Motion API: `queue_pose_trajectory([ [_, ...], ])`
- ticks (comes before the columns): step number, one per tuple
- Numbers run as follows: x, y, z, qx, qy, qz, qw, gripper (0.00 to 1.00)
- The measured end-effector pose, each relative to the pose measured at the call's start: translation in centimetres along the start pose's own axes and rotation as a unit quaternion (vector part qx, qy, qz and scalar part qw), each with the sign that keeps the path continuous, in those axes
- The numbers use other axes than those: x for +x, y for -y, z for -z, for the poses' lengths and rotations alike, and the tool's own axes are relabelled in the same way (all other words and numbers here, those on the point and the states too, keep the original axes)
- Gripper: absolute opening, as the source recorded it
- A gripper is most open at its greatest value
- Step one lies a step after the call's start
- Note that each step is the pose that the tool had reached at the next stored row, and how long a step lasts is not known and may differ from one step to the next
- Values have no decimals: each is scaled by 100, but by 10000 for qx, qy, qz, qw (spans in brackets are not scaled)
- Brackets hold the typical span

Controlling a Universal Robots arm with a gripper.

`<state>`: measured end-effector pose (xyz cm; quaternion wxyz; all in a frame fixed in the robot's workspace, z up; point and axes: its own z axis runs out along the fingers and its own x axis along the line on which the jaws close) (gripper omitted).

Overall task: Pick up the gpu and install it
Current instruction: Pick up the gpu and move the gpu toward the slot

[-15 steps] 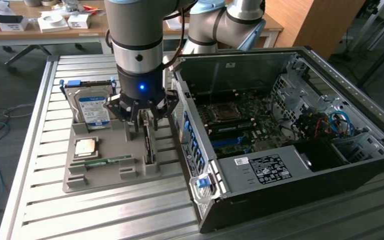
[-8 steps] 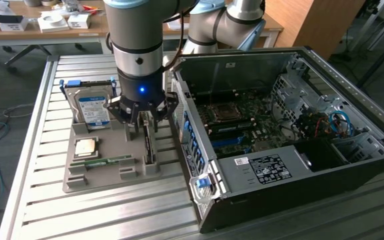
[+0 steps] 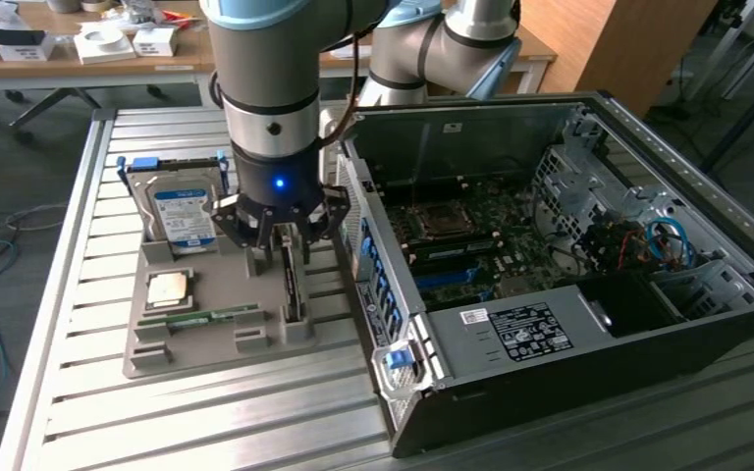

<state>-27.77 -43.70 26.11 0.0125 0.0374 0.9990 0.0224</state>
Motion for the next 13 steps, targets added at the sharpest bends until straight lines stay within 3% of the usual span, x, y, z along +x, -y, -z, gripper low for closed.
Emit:
queue_pose_trajectory([
  [13, 2, 5, -103, 0, 0, 0, 10000, 47],
])
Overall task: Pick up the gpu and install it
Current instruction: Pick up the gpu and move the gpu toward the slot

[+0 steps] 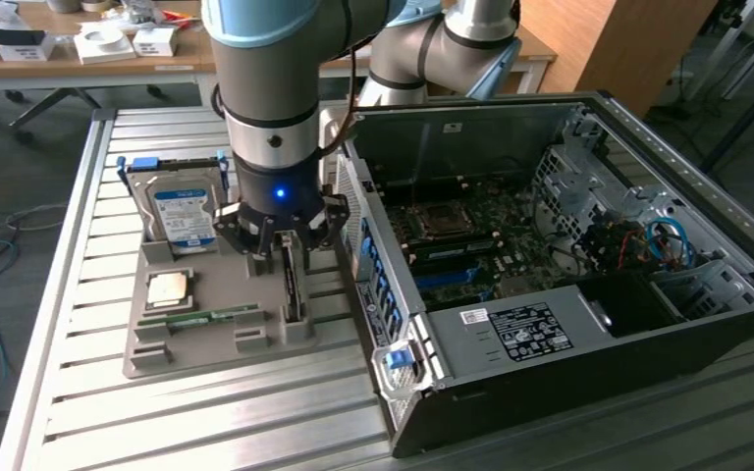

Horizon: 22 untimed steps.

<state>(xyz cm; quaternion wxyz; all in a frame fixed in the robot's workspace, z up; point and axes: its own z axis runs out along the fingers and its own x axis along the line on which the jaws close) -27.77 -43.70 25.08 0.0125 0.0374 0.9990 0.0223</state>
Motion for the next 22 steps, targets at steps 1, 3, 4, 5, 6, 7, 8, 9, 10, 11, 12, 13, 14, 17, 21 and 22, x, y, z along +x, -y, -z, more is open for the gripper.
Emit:
queue_pose_trajectory([
  [1, 0, 0, -7, 0, 0, 0, 10000, 47],
  [3, 1, 1, -22, -1, 0, 0, 10000, 47],
  [4, 1, 1, -29, 0, 0, 0, 10000, 47],
  [5, 1, 2, -37, 0, 0, 0, 10000, 47],
  [6, 1, 2, -44, 0, 0, 0, 10000, 47],
  [7, 1, 2, -51, 0, 0, 0, 10000, 47],
  [8, 2, 3, -57, 0, 0, 0, 10000, 47],
  [9, 2, 3, -63, 0, 0, 0, 10000, 47],
  [10, 2, 3, -68, 0, 0, 0, 10000, 47],
  [11, 2, 3, -73, 0, 0, 0, 10000, 47],
  [12, 2, 4, -77, 0, 0, 0, 10000, 47],
  [13, 2, 4, -78, 1, -1, 0, 10000, 47],
  [14, 2, 4, -81, 1, -1, 0, 10000, 47],
  [17, 0, 3, -87, -1, 0, -1, 10000, 47],
  [21, -15, 3, -91, -1, 1, 0, 10000, 47],
  [22, -16, 3, -91, 0, 0, -1, 10000, 47],
])
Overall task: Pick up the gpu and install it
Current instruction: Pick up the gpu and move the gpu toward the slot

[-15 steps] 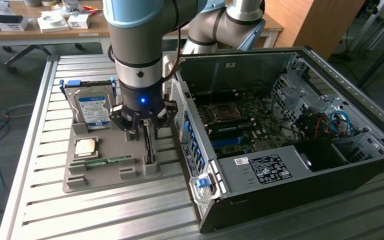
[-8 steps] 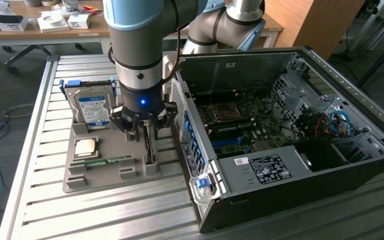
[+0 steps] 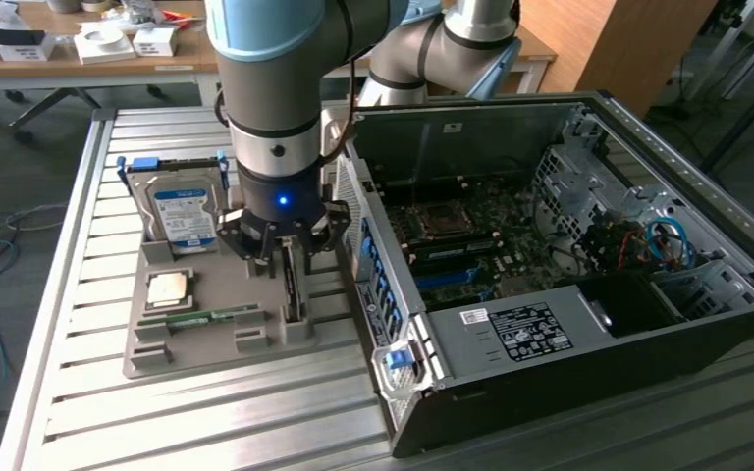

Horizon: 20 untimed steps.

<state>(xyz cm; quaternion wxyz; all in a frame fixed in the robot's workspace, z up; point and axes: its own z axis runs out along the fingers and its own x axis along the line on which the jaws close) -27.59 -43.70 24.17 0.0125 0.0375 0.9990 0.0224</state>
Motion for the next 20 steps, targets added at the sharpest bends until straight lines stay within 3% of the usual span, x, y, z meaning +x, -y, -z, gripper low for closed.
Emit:
queue_pose_trajectory([
  [20, 8, -24, -44, 1, 0, 0, 10000, 47],
])
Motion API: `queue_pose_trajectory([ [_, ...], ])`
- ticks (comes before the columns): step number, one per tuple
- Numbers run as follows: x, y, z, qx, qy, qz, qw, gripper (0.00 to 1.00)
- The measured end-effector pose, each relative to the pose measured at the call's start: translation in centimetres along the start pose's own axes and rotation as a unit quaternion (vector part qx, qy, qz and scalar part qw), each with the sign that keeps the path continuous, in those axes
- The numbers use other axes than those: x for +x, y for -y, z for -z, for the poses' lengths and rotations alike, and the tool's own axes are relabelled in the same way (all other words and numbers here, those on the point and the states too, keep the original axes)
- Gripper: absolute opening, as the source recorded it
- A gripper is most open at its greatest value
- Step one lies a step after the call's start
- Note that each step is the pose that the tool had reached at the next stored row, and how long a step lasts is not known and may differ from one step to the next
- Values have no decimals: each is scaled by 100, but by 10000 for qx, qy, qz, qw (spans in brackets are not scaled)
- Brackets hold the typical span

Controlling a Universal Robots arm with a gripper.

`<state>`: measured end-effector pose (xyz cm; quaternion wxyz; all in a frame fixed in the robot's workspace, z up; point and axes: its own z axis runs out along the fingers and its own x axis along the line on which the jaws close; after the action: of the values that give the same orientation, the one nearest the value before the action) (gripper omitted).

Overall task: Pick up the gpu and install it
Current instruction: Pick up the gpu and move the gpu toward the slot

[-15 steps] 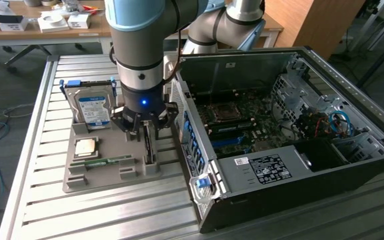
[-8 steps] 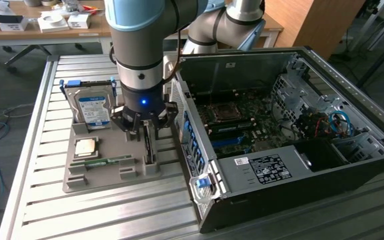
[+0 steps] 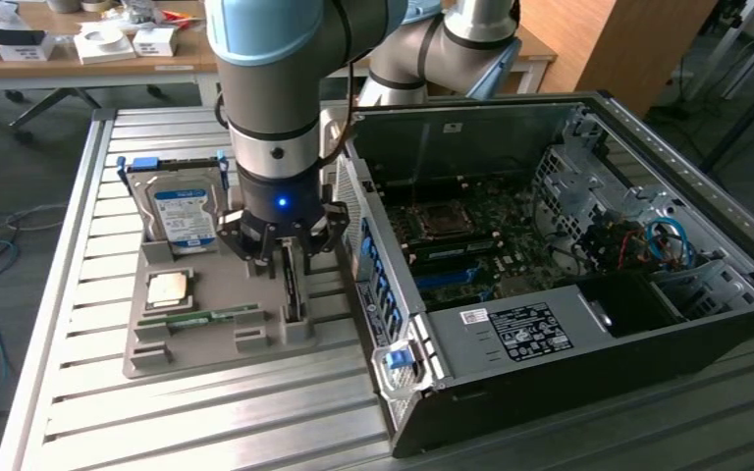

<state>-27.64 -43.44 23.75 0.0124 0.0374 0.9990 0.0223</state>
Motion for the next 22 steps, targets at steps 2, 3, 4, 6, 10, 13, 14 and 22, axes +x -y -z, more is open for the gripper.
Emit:
queue_pose_trajectory([
  [2, 0, 0, 0, 0, 0, 0, 10000, 47],
  [3, 0, 0, -1, -1, 0, 0, 10000, 47],
  [4, 0, 0, -1, -1, 0, 0, 10000, 47],
  [6, 0, 0, -1, -1, 0, 0, 10000, 47],
  [10, 0, 0, -1, -1, 0, 0, 10000, 39],
  [13, 0, 0, -1, -1, 0, 0, 10000, 39],
  [14, 0, 0, -1, -1, 0, 0, 10000, 39],
  [22, 0, 0, -1, -1, 0, 0, 10000, 39],
])
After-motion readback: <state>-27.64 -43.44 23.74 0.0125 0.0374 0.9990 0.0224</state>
